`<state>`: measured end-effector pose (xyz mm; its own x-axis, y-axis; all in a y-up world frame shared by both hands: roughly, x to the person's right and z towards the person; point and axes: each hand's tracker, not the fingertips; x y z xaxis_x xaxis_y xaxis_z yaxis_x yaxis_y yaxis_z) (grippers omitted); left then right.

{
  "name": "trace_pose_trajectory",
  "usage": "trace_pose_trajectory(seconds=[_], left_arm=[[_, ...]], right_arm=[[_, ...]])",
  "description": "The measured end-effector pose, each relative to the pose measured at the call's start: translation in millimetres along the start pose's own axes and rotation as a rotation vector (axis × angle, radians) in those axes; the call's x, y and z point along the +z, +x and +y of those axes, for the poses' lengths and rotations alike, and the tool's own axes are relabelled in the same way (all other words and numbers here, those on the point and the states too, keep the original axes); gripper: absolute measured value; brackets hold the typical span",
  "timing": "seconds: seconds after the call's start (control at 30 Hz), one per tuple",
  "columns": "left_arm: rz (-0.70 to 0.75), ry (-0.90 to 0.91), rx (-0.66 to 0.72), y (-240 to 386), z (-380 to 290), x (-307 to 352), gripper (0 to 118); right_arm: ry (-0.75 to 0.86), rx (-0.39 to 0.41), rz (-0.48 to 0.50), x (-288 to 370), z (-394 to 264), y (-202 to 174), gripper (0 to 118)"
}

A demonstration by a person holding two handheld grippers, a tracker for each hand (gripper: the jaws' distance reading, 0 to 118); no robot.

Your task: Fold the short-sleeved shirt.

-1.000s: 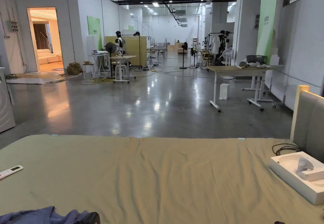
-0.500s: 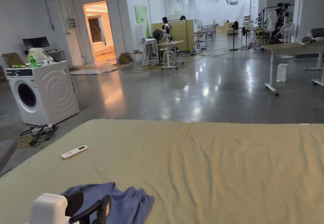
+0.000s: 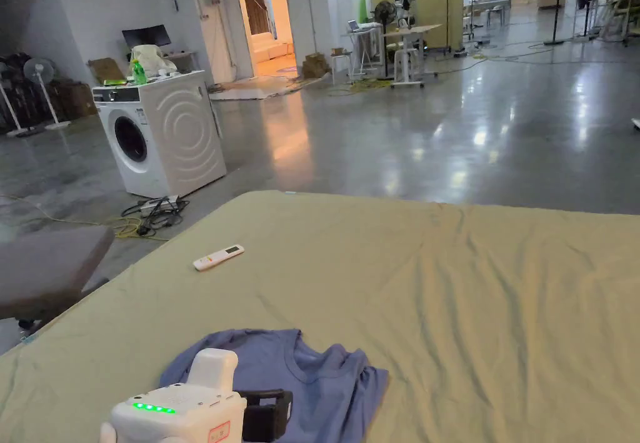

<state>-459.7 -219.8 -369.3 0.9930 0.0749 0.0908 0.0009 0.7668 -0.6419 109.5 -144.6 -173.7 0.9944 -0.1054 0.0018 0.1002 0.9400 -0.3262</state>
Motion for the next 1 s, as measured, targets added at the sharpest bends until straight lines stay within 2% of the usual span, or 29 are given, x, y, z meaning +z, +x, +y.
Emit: trace_pose_trajectory(seconds=[0.13, 0.3, 0.43, 0.57, 0.77, 0.87, 0.9, 1.0], left_arm=[[0.007, -0.187, 0.055, -34, -4, -90, 111], [0.096, -0.335, -0.039, -62, -7, -169, 111], [0.056, -0.354, 0.042, -73, -11, -187, 110], [0.060, -0.359, -0.009, -66, -7, -178, 113], [0.048, -0.420, -0.073, -45, 10, -175, 74], [0.099, -0.405, -0.150, -34, 12, -173, 66], [0.105, -0.403, -0.152, -35, 9, -173, 56], [0.071, -0.377, -0.002, -42, 4, -167, 7]], right_arm=[[-0.108, -0.015, -0.051, -24, -16, 3, 0], [-0.189, -0.033, -0.091, -51, -30, 8, 0], [-0.234, -0.026, -0.104, -65, -37, 8, 0], [-0.247, -0.010, -0.079, -68, -42, 6, 0], [-0.266, -0.002, -0.055, -62, -46, 2, 0], [-0.259, 0.006, -0.050, -55, -46, 5, 0], [-0.261, 0.005, -0.049, -54, -46, 6, 0], [-0.262, -0.004, -0.057, -48, -44, 12, 0]])
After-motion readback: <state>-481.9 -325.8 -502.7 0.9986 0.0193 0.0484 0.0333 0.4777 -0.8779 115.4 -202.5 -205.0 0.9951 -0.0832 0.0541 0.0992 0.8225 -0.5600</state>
